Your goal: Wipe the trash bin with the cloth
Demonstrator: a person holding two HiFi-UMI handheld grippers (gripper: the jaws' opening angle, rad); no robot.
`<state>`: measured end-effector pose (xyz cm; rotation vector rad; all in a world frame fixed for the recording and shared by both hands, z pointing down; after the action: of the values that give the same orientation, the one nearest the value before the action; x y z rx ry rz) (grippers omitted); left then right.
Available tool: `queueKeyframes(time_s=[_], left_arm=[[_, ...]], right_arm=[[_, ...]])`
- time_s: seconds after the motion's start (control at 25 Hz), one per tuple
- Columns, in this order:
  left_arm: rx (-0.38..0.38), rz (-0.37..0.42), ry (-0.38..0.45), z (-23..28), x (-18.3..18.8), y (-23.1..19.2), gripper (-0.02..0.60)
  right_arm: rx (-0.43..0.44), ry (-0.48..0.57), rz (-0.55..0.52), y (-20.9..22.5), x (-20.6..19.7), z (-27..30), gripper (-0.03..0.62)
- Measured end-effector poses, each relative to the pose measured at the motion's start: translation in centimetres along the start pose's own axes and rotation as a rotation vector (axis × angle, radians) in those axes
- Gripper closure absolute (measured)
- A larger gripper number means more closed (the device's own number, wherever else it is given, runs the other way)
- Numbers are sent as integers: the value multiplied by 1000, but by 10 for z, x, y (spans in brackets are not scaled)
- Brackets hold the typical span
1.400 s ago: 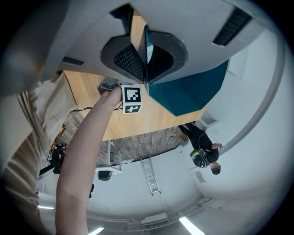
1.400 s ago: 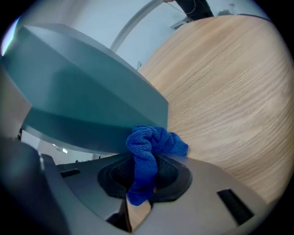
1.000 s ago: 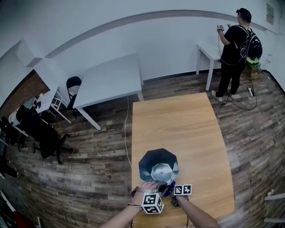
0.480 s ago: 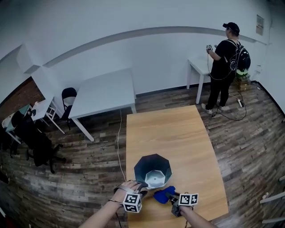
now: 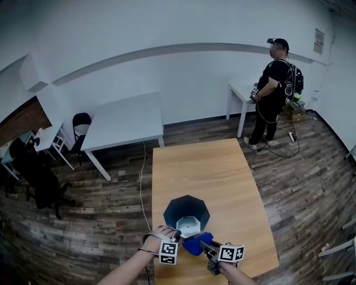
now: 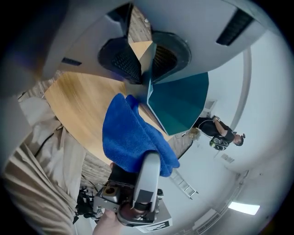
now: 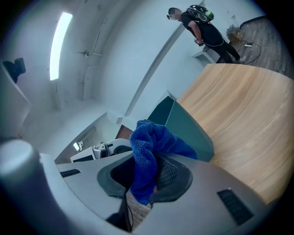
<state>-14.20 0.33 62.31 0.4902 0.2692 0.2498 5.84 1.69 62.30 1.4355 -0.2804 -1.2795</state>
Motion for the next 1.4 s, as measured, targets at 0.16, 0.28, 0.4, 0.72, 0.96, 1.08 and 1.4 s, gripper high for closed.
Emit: queueKeyframes(time_s=[0.16, 0.28, 0.4, 0.72, 0.96, 1.08, 1.4], left_arm=[[1, -20, 23, 2, 22, 5, 512], [1, -50, 41, 4, 35, 6, 514], [-12, -62, 44, 6, 36, 5, 516], [-19, -82, 61, 4, 32, 2, 518], [-30, -100, 78, 8, 33, -5, 520], [-49, -98, 97, 12, 33, -9, 520], [-73, -129, 120, 17, 31, -16, 522]], right_arm=[[-20, -12, -20, 2, 5, 7, 514], [-55, -23, -4, 13, 9, 7, 514], [-72, -43, 5, 27, 9, 11, 514], [-121, -128, 26, 69, -7, 35, 514], [-153, -193, 29, 114, -21, 57, 514], [-180, -222, 32, 142, -28, 68, 514], [-260, -292, 48, 206, -45, 102, 514]])
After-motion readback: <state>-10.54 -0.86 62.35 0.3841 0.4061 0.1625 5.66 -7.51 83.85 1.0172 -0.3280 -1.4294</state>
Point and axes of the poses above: the fingertips, and each gripper's own axes: z forward along the fingers, y to its right, x out of its top, the point moved 10 cm from there along -z, backward along the fingers, and after that the axes turned 5 degrees about y, right-handed, at the moved point
